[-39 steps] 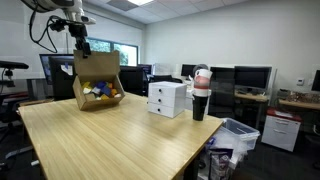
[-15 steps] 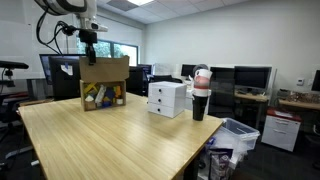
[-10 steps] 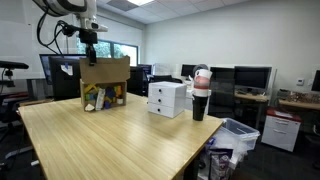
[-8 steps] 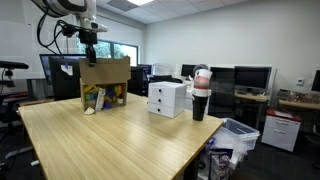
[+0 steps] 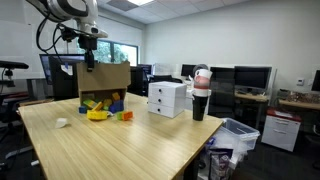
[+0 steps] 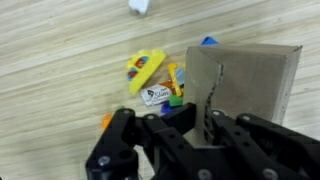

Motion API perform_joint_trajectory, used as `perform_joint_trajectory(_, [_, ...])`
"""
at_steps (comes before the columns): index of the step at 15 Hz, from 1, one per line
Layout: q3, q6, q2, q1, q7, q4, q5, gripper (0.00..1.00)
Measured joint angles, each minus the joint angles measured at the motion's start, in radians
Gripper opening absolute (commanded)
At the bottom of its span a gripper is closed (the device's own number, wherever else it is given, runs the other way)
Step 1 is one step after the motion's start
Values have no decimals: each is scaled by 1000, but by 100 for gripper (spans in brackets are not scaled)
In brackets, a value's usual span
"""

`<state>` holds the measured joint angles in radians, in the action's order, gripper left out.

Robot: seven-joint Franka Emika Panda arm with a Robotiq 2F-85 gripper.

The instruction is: Open the box and spill out the contents

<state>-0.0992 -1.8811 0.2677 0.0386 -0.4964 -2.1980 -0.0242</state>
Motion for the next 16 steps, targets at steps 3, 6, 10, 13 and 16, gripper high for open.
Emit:
perform_joint_trajectory(3, [0, 0, -17, 0, 0, -25, 0, 4])
perform_joint_trajectory(6, [1, 0, -37, 0, 0, -42, 1, 4])
perform_joint_trajectory(10, [3, 0, -56, 0, 0, -46, 1, 4])
perform_joint_trajectory(13, [3, 0, -67, 1, 0, -46, 4, 4])
perform_joint_trajectory(16, [3, 0, -75, 1, 0, -46, 6, 4])
